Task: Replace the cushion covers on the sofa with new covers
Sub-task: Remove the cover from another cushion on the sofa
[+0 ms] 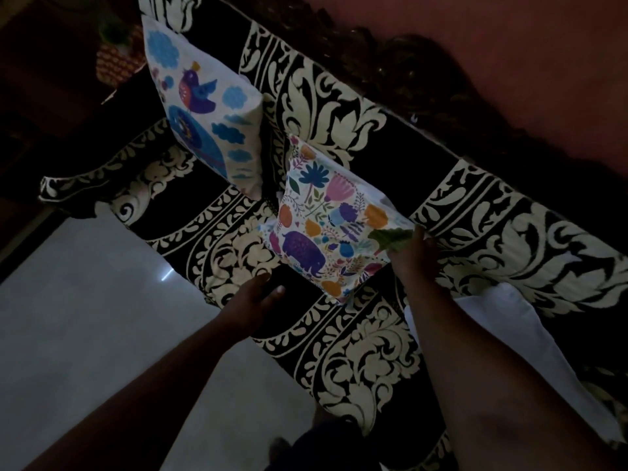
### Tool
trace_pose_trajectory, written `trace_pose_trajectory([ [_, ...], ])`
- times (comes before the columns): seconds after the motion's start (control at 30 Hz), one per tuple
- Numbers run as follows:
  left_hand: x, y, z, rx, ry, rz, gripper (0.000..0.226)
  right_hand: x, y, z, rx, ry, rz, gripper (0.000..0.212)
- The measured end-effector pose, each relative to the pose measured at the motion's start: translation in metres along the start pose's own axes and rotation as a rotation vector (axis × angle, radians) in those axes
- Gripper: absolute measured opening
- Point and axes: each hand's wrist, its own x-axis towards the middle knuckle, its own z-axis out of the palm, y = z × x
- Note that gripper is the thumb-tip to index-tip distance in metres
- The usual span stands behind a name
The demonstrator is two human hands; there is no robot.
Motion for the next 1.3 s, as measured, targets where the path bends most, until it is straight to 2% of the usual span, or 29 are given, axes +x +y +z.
trace_pose_trajectory([
  [0.07, 0.004, -0.005, -0.003, 0.046, 0.012, 0.004, 0.025, -0.002, -0.001, -0.002, -0.105, 0.052, -0.031, 0.076],
  [0.1, 0.005, -0.01, -0.005, 0.076, 0.016, 0.014, 0.013, -0.001, -0.001, -0.002, -0.13, 0.084, -0.041, 0.066],
  [0.13, 0.008, -0.017, -0.008, 0.096, 0.013, -0.002, 0.016, -0.001, -0.001, -0.003, -0.149, 0.105, -0.051, 0.054],
  [0.2, 0.01, -0.029, -0.013, 0.122, 0.016, -0.003, 0.054, -0.002, 0.0, -0.003, -0.177, 0.121, -0.14, 0.034],
  [0.3, 0.006, -0.04, -0.019, 0.154, 0.023, 0.013, 0.067, -0.021, -0.007, 0.0, -0.089, 0.13, -0.44, 0.021],
  [0.37, 0.005, -0.044, -0.022, 0.155, 0.022, 0.013, 0.066, -0.045, -0.015, 0.008, 0.037, 0.059, -0.571, 0.018],
  [0.5, 0.006, -0.04, -0.026, 0.155, 0.041, 0.02, 0.07, -0.112, -0.04, 0.01, 0.351, -0.133, -0.598, 0.023],
  [0.6, 0.006, -0.026, -0.034, 0.069, 0.028, 0.019, 0.078, -0.169, -0.061, 0.014, 0.401, -0.189, -0.674, 0.018],
  [0.67, 0.007, -0.015, -0.041, -0.065, -0.033, -0.052, 0.089, -0.208, -0.075, 0.018, 0.416, -0.236, -0.727, 0.026],
  [0.73, 0.007, -0.01, -0.05, -0.122, -0.147, -0.147, 0.088, -0.244, -0.088, 0.02, 0.443, -0.265, -0.739, 0.036],
  [0.83, 0.006, -0.016, -0.059, 0.008, -0.227, -0.157, 0.058, -0.289, -0.099, 0.021, 0.537, -0.317, -0.621, 0.025],
  [0.9, 0.006, -0.03, -0.065, 0.116, -0.225, -0.054, 0.031, -0.309, -0.098, 0.029, 0.577, -0.307, -0.579, 0.019],
  [1.0, 0.001, -0.055, -0.069, 0.092, -0.254, 0.029, 0.03, -0.332, -0.089, 0.039, 0.636, -0.291, -0.502, 0.005],
  [1.03, -0.004, -0.061, -0.073, 0.038, -0.258, 0.032, 0.029, -0.339, -0.086, 0.042, 0.663, -0.251, -0.451, 0.007],
  [1.1, -0.016, -0.07, -0.082, -0.103, -0.255, 0.036, 0.026, -0.352, -0.079, 0.044, 0.714, -0.098, -0.278, 0.007],
  [1.13, -0.02, -0.073, -0.087, -0.158, -0.262, 0.038, 0.023, -0.351, -0.075, 0.048, 0.663, 0.013, -0.173, 0.006],
  [1.17, -0.025, -0.074, -0.093, -0.203, -0.281, 0.047, 0.021, -0.352, -0.072, 0.051, 0.534, 0.118, -0.08, 0.016],
  [1.2, -0.027, -0.075, -0.098, -0.245, -0.3, 0.069, 0.021, -0.352, -0.069, 0.054, 0.385, 0.146, 0.016, 0.029],
  [1.23, -0.031, -0.073, -0.104, -0.272, -0.331, 0.103, 0.023, -0.355, -0.071, 0.055, 0.316, 0.101, 0.128, 0.046],
  [1.3, -0.037, -0.067, -0.11, -0.301, -0.382, 0.159, 0.025, -0.359, -0.076, 0.056, 0.446, -0.097, 0.365, 0.079],
])
